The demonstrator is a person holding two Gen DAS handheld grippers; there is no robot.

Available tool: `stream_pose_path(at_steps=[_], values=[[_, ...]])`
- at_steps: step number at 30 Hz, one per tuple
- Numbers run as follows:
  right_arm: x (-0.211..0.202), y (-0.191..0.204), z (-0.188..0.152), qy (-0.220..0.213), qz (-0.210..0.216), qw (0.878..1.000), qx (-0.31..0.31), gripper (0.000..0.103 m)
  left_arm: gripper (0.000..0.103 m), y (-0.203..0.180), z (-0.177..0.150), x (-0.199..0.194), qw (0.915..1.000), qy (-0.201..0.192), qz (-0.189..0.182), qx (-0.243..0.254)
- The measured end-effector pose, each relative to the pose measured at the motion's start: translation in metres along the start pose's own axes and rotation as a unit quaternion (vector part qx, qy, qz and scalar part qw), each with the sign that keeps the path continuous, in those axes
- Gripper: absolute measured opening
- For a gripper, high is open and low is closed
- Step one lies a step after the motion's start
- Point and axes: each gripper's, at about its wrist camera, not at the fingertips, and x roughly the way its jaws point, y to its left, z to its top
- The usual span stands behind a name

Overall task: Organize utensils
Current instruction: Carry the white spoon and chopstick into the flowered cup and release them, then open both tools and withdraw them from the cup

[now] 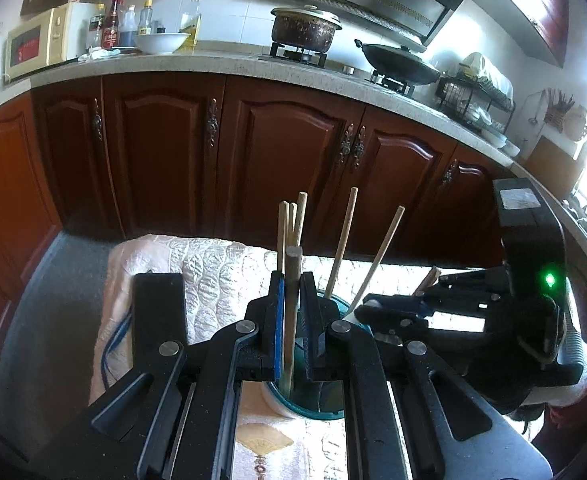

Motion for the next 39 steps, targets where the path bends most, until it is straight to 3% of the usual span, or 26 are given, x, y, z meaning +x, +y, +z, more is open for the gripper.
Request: stream_pose_path(at_steps=[5,11,16,31,39], values=[[-0.002,-0.013,-0.007,-0.014,0.021,0.999,0.049,0.008,0.006,0.0,0.002,0.003,1.0,0.002,-0.002,-0.005],[-0.025,-0.024,-0.019,-0.046,0.037,0.994,0.088,0.017,0.006,0.001,0.002,0.001,1.0,0.0,-0.002,-0.01],[-0.044,-0.029,-0.03,-0.067,0.047,0.991,0.11,0.018,0.025,-0.001,0.001,-0.011,0.9998,-0.013,-0.006,-0.014],[-0.084,-0.028,-0.069,-0.11,0.047,0.981,0.154,0.021,0.035,-0.02,-0.013,-0.044,0.9988,-0.04,0.022,0.019],[-0.089,-0.016,-0.088,-0.127,0.031,0.974,0.185,0.031,0.037,-0.038,-0.037,-0.042,0.9985,-0.029,0.04,0.025]])
